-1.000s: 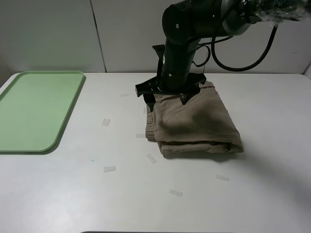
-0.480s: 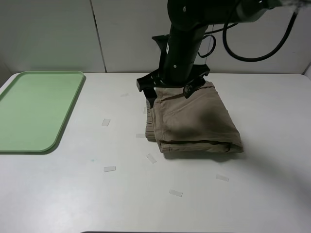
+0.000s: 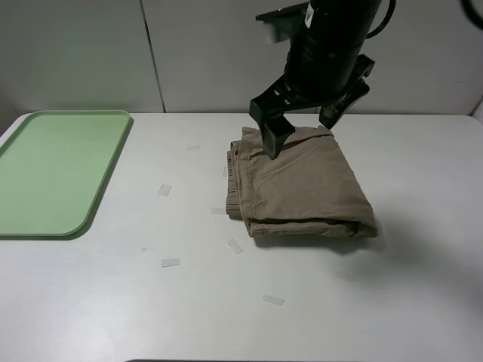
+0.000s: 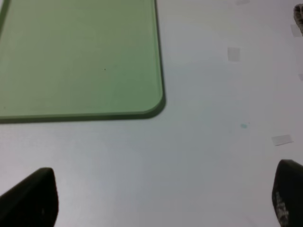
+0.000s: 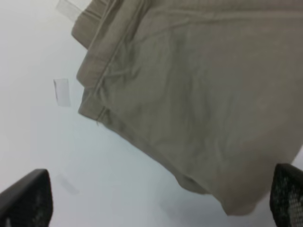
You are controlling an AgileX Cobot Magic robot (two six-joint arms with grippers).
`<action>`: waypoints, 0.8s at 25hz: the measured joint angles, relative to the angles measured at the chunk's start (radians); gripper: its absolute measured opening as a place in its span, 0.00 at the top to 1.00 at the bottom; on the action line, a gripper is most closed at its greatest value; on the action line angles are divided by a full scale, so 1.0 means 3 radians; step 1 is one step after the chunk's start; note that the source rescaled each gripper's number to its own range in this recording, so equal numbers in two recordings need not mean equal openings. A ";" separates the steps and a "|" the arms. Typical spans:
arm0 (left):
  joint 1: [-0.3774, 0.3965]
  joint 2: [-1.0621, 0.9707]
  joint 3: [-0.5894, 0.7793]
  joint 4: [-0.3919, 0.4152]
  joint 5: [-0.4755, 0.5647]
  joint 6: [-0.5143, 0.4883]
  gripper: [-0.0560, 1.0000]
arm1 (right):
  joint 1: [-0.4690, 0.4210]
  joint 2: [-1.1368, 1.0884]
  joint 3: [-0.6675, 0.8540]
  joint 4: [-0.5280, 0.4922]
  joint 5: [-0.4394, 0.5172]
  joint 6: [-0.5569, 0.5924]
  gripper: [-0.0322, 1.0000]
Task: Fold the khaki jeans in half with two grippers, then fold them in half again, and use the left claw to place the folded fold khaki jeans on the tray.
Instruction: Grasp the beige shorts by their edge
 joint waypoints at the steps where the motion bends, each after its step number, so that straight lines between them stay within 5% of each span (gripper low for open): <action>1: 0.0000 0.0000 0.0000 0.0000 0.0000 0.0000 0.10 | 0.0000 -0.0105 0.0067 0.0005 0.0004 -0.0008 0.00; 20: 0.0000 0.0000 0.0000 0.0000 0.0000 0.0000 0.10 | 0.0003 -0.2293 0.1670 0.0013 0.0029 -0.0022 0.00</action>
